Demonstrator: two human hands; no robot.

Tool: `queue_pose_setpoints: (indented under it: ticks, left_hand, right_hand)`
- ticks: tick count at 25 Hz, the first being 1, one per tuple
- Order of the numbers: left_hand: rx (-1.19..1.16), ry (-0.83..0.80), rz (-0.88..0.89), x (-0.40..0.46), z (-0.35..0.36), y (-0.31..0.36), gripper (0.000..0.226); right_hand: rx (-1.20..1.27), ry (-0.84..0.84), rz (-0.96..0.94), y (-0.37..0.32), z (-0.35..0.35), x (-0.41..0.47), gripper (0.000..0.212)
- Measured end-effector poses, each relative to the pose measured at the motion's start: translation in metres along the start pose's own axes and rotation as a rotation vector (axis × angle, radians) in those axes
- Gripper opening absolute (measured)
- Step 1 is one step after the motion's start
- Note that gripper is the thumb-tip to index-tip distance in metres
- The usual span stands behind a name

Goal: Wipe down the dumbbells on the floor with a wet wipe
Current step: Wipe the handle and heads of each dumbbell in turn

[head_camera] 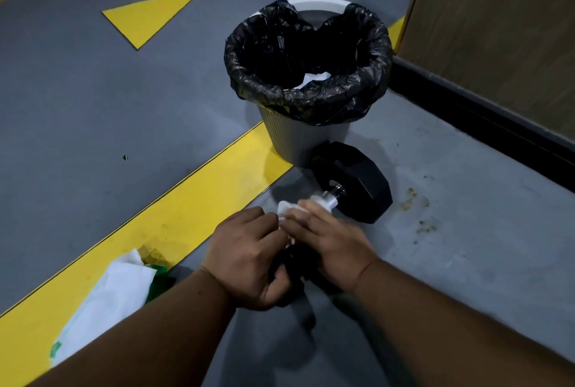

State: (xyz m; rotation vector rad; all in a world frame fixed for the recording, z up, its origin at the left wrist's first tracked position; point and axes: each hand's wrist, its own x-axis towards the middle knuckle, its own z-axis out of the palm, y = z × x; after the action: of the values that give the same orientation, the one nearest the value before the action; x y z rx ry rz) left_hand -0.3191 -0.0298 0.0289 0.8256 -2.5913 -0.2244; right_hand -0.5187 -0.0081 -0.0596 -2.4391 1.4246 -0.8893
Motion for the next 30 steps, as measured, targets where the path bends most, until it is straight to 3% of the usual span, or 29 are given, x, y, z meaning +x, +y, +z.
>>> queue_pose_setpoints:
  ticks: [2, 5, 7, 9, 12, 15, 20, 22, 25, 30]
  left_hand:
    - [0.004, -0.003, -0.007, 0.001, -0.001, 0.002, 0.02]
    - [-0.003, -0.011, -0.018, 0.0, 0.0, 0.001, 0.014]
    - [0.002, -0.027, -0.025, -0.002, 0.002, -0.002, 0.019]
    - [0.008, -0.038, -0.03, -0.003, 0.001, -0.003, 0.021]
    - [0.014, -0.03, -0.036, 0.0, 0.0, -0.001, 0.016]
    - [0.017, -0.028, -0.032, 0.001, 0.001, 0.001, 0.014]
    - [0.036, -0.044, -0.039, -0.003, 0.002, -0.002, 0.019]
    - [0.026, -0.026, -0.04, -0.001, 0.001, 0.001, 0.014]
    - [0.018, -0.007, -0.037, 0.0, 0.001, 0.004, 0.013]
    - [0.054, -0.03, -0.047, -0.003, 0.004, 0.003, 0.017]
  right_hand:
    - [-0.005, 0.054, 0.096, 0.016, 0.007, 0.001, 0.065]
    - [0.096, 0.004, 0.201, 0.0, 0.028, -0.005, 0.083]
    - [0.149, -0.038, 0.043, -0.014, 0.032, -0.014, 0.092]
    - [0.136, -0.076, -0.031, -0.007, 0.024, -0.015, 0.079]
    - [0.188, -0.027, 0.157, 0.008, 0.012, -0.008, 0.056]
    - [0.21, 0.08, 0.313, -0.004, 0.028, -0.013, 0.069]
    - [0.119, -0.105, -0.024, -0.005, 0.018, -0.015, 0.086]
    - [0.024, -0.061, 0.008, 0.012, 0.005, -0.006, 0.082]
    - [0.114, 0.048, 0.23, 0.006, 0.014, -0.006, 0.079]
    - [0.217, -0.09, 0.059, -0.009, 0.03, -0.021, 0.081]
